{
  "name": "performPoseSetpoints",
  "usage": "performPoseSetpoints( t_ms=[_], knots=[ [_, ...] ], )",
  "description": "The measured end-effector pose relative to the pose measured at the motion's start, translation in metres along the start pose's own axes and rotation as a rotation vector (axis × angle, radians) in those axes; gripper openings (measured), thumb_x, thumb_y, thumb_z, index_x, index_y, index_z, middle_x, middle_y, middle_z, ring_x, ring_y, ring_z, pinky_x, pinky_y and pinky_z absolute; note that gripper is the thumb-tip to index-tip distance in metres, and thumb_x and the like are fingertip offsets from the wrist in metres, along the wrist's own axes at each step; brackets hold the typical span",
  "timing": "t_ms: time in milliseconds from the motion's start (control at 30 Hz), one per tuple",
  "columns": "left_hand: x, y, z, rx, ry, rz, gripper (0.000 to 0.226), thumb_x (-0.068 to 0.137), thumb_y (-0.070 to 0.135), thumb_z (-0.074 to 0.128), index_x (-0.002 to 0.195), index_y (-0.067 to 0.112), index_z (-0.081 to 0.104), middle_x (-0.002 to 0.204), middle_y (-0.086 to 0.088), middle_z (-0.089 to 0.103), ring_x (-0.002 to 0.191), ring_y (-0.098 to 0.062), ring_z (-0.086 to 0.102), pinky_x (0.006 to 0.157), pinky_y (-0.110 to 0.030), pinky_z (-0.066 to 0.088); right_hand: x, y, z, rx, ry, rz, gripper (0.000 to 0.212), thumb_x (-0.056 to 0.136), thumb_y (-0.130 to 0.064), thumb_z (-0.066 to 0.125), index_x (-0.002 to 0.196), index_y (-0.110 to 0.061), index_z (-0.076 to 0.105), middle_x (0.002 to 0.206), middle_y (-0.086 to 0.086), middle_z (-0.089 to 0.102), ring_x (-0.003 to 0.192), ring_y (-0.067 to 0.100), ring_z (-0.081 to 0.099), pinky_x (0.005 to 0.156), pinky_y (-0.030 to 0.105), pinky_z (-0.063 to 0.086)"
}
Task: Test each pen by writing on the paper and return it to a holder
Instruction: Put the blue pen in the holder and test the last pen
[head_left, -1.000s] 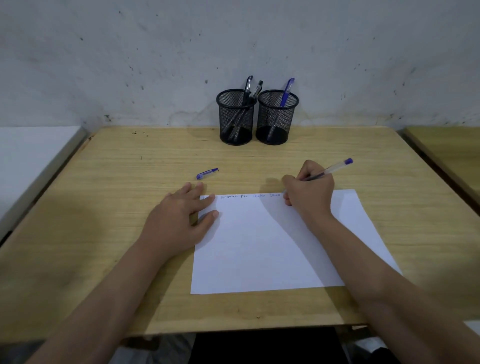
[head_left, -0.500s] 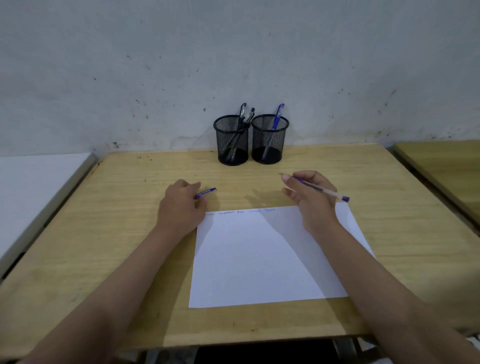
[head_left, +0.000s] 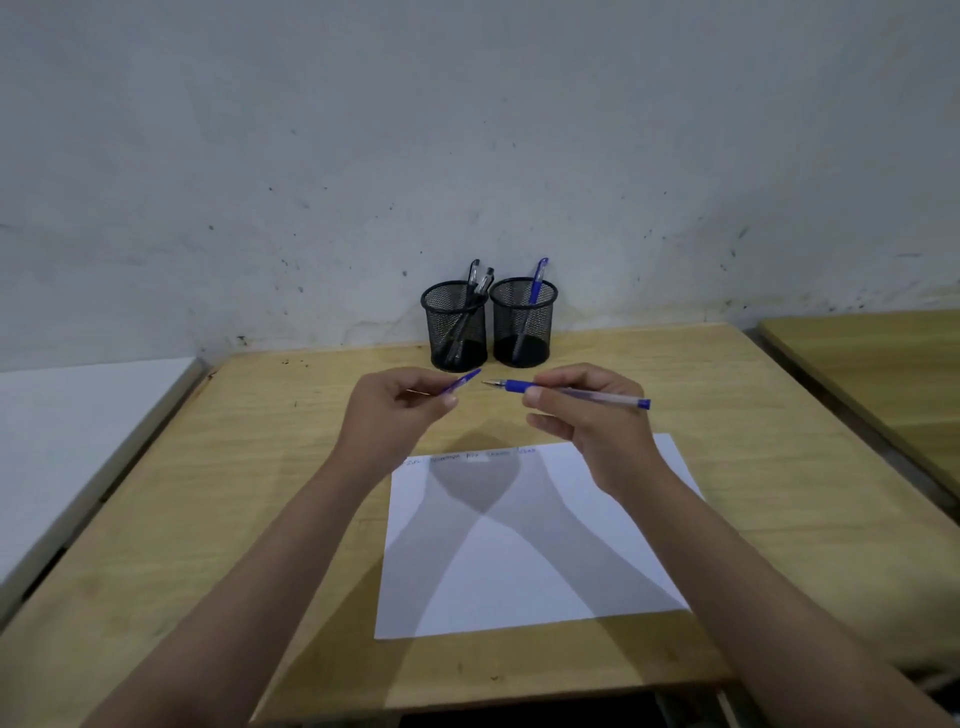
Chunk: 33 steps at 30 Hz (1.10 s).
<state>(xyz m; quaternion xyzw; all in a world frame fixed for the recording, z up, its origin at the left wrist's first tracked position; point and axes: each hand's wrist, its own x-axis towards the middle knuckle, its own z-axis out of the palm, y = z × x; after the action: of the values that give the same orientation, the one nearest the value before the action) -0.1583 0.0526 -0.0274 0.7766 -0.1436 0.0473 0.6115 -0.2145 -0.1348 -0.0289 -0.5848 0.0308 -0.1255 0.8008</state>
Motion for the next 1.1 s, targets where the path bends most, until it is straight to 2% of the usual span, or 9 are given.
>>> performPoseSetpoints(
  t_ms=[100, 267, 400, 567, 700, 833, 933, 1000, 1100],
  knots=[
    [-0.004, 0.012, 0.003, -0.058, -0.019, 0.039, 0.021, 0.074, -0.005, 0.069, 0.092, 0.005, 0.071, 0.073, 0.005, 0.070, 0.061, 0.001, 0.060, 0.061, -0.010, 0.048, -0.003, -0.007, 0.002, -0.035, -0.011, -0.026, 0.015, 0.071, 0.008, 0.073, 0.073, -0.006, 0.071, 0.064, 0.004, 0.069, 0.067, 0.018, 0.066, 0.065, 0.029, 0.059],
    [-0.010, 0.021, 0.003, -0.023, -0.097, 0.122, 0.027, 0.075, -0.005, 0.069, 0.083, 0.020, 0.072, 0.071, 0.011, 0.070, 0.066, -0.002, 0.060, 0.067, -0.013, 0.048, -0.010, -0.016, 0.005, -0.141, -0.047, -0.053, 0.013, 0.071, 0.006, 0.075, 0.075, -0.005, 0.071, 0.064, 0.002, 0.070, 0.065, 0.015, 0.067, 0.064, 0.027, 0.059],
    [-0.013, 0.026, 0.004, 0.023, -0.098, 0.187, 0.028, 0.077, -0.005, 0.067, 0.082, 0.021, 0.072, 0.081, -0.015, 0.069, 0.072, -0.016, 0.055, 0.069, -0.028, 0.043, -0.014, -0.019, 0.008, -0.150, -0.062, -0.109, 0.013, 0.069, 0.004, 0.077, 0.075, -0.006, 0.071, 0.065, 0.004, 0.070, 0.065, 0.019, 0.066, 0.069, 0.032, 0.060],
    [-0.016, 0.034, 0.003, 0.047, -0.059, 0.306, 0.029, 0.074, -0.010, 0.067, 0.089, 0.015, 0.070, 0.072, 0.000, 0.060, 0.064, 0.000, 0.050, 0.062, -0.013, 0.039, -0.019, -0.021, 0.012, -0.035, -0.094, -0.121, 0.012, 0.065, -0.003, 0.077, 0.066, -0.014, 0.072, 0.062, 0.003, 0.070, 0.059, 0.016, 0.065, 0.070, 0.029, 0.059],
    [-0.016, 0.036, 0.004, 0.055, -0.034, 0.349, 0.029, 0.073, -0.010, 0.067, 0.089, 0.014, 0.070, 0.072, 0.002, 0.058, 0.063, 0.001, 0.051, 0.062, -0.010, 0.038, -0.019, -0.025, 0.012, 0.007, -0.089, -0.106, 0.011, 0.061, -0.006, 0.077, 0.066, -0.012, 0.071, 0.064, 0.003, 0.070, 0.063, 0.017, 0.067, 0.068, 0.027, 0.059],
    [-0.010, 0.045, 0.009, 0.073, 0.011, 0.286, 0.025, 0.076, -0.006, 0.067, 0.087, 0.016, 0.071, 0.071, 0.006, 0.061, 0.060, 0.001, 0.051, 0.060, -0.008, 0.038, -0.015, -0.026, 0.018, 0.172, -0.020, 0.041, 0.013, 0.072, 0.000, 0.073, 0.080, -0.007, 0.065, 0.067, 0.004, 0.067, 0.064, 0.013, 0.067, 0.063, 0.022, 0.057],
    [0.001, 0.049, 0.013, 0.081, 0.107, 0.203, 0.022, 0.078, -0.003, 0.066, 0.087, 0.017, 0.072, 0.066, 0.008, 0.061, 0.052, 0.005, 0.050, 0.054, -0.005, 0.037, -0.015, -0.028, 0.027, 0.209, 0.039, 0.208, 0.020, 0.078, -0.012, 0.073, 0.067, -0.010, 0.057, 0.055, 0.001, 0.053, 0.046, 0.008, 0.054, 0.056, 0.023, 0.056],
    [0.010, 0.049, 0.014, 0.098, 0.136, 0.164, 0.018, 0.078, 0.000, 0.066, 0.087, 0.014, 0.073, 0.064, 0.007, 0.060, 0.050, 0.006, 0.049, 0.053, -0.005, 0.036, -0.016, -0.031, 0.027, -0.027, 0.035, 0.103, 0.024, 0.075, -0.016, 0.077, 0.065, -0.009, 0.057, 0.052, -0.001, 0.049, 0.043, 0.008, 0.047, 0.051, 0.024, 0.053],
    [0.017, 0.049, 0.020, 0.138, 0.098, 0.139, 0.017, 0.078, 0.002, 0.067, 0.090, 0.012, 0.073, 0.067, 0.005, 0.063, 0.051, 0.006, 0.051, 0.054, -0.005, 0.040, -0.009, -0.040, 0.021, -0.594, 0.105, -0.459, 0.019, 0.069, -0.014, 0.082, 0.073, -0.012, 0.065, 0.062, -0.007, 0.059, 0.056, 0.003, 0.052, 0.059, 0.017, 0.047]
  ],
)
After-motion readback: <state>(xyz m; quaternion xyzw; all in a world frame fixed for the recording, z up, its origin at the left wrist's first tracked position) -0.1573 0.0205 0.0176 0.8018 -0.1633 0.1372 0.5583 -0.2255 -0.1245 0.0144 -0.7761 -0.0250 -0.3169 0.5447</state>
